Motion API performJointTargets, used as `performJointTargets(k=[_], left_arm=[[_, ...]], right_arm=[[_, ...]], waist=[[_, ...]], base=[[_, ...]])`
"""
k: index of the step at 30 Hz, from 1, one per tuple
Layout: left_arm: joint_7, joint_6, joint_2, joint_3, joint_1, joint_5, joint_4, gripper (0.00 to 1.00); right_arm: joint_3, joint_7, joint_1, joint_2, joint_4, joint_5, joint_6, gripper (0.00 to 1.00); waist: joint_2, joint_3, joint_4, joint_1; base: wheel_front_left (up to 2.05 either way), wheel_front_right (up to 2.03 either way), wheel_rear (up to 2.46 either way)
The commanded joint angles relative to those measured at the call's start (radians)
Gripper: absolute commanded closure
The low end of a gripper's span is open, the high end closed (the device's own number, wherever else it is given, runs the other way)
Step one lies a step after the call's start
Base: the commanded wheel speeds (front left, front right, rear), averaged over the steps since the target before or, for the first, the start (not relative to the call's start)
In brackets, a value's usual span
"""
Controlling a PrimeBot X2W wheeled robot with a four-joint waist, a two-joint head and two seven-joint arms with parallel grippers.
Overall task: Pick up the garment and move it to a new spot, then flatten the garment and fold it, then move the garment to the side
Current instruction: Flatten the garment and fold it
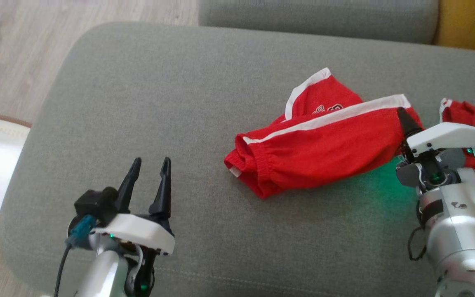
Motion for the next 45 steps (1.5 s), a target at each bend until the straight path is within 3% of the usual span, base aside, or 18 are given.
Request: performJointTargets(k=[1,6,13,22,28,32,38,41,45], left_arm=[[-0.012,0.008,0.009,0.043,-0.014,-0.007,-0.035,0.0],[-0.012,0.011,0.009,0.073,0.012,-0.015,-0.059,0.0],[-0.012,0.018,0.009,0.098,0.054,-0.047,-0.107,0.0],[-0.012,0.023,0.009,0.09,0.081,-0.086,-0.106,0.0],[-0.011,0.015,0.009,0.067,0.049,-0.112,-0.061,0.0],[0.048,0.005,0.009,0.019,-0.025,-0.149,0.015,0.0],[0.204,0.056,0.009,-0.026,-0.153,-0.303,0.107,0.0],[0.284,0.108,0.009,-0.038,-0.214,-0.312,0.175,0.0],[0.326,0.13,0.013,-0.039,-0.244,-0.313,0.23,0.0]], right_arm=[[0.04,-0.023,-0.011,0.016,-0.031,-0.01,-0.001,0.0],[0.134,-0.092,0.066,0.016,-0.117,-0.044,-0.001,0.0],[0.315,-0.231,0.319,0.016,-0.409,-0.088,-0.001,0.0],[0.426,-0.332,0.584,0.016,-0.71,-0.096,-0.001,0.0],[0.416,-0.311,0.598,0.016,-0.776,-0.113,-0.001,0.0],[0.404,-0.288,0.6,0.016,-0.81,-0.127,-0.001,0.0],[0.397,-0.275,0.612,0.016,-0.835,-0.125,-0.001,0.0],[0.395,-0.279,0.61,0.016,-0.844,-0.118,-0.001,0.0],[0.394,-0.287,0.603,0.016,-0.845,-0.11,-0.001,0.0]], waist=[[0.0,-0.027,-0.009,0.0],[0.0,-0.079,-0.044,0.0],[0.0,-0.125,-0.123,0.0],[0.0,-0.12,-0.222,0.0],[0.0,-0.107,-0.256,0.0],[0.0,-0.095,-0.278,0.0],[0.0,-0.067,-0.309,0.0],[0.0,-0.046,-0.325,0.0],[0.0,-0.032,-0.337,0.0]], base=[[0.0,0.0,0.0],[0.0,0.0,0.0],[0.0,0.0,0.0],[0.0,0.0,0.0],[0.0,0.0,0.0],[0.0,0.0,0.0],[0.0,0.0,0.0],[0.0,0.0,0.0],[0.0,0.0,0.0]])
